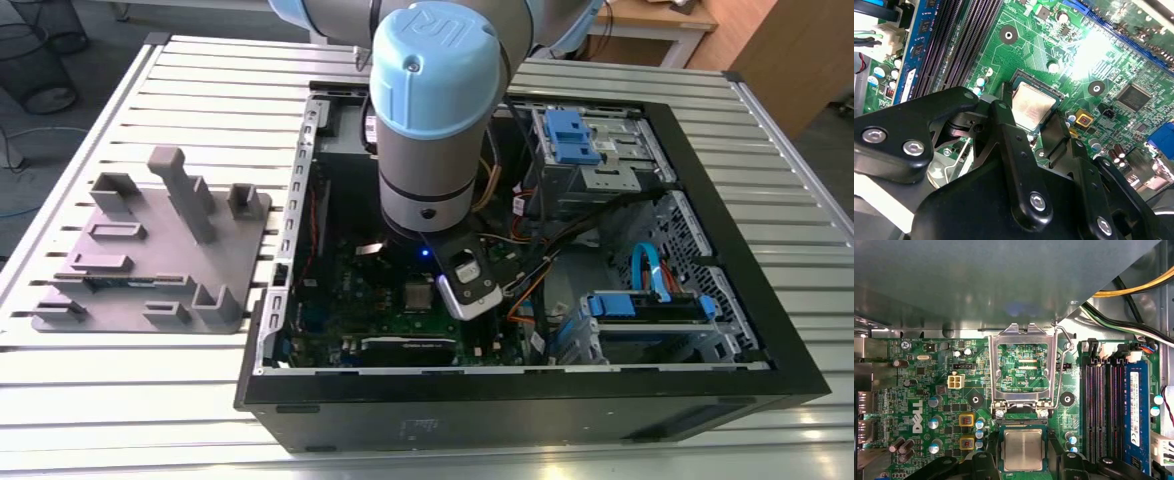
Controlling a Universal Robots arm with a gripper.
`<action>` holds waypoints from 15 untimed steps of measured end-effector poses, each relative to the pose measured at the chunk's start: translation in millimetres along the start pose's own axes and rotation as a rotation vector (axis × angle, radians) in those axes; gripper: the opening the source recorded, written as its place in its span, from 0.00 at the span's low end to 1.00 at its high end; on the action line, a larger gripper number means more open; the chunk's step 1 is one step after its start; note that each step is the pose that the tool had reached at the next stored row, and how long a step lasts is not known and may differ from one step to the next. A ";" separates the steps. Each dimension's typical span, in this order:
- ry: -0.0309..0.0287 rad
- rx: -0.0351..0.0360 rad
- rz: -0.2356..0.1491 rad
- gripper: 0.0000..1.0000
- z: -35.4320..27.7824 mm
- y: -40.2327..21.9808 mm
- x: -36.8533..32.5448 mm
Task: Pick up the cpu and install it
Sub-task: 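Place the cpu into insertion slot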
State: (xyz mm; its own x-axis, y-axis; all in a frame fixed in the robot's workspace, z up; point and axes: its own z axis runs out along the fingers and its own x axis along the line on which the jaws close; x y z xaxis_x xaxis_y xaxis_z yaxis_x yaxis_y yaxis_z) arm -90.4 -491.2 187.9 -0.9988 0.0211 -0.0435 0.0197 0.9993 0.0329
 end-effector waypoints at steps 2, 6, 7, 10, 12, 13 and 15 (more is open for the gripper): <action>0.0000 0.0000 0.000 0.47 0.0 0.0 0.0; 0.0000 0.0000 0.000 0.47 0.0 0.0 -0.1; 0.0000 0.0000 0.000 0.47 0.0 0.0 -0.1; 0.0000 0.0000 0.000 0.47 0.0 0.0 -0.1; -0.0007 -0.0005 0.000 0.48 0.3 0.1 -0.3; -0.0004 -0.0006 0.000 0.48 0.3 0.1 -0.3; -0.0001 -0.0003 0.000 0.54 0.1 0.0 -0.2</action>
State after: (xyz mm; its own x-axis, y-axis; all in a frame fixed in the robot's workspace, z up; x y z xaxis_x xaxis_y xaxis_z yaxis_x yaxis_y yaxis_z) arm -90.2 -491.2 187.8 -0.9988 0.0210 -0.0436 0.0196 0.9993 0.0332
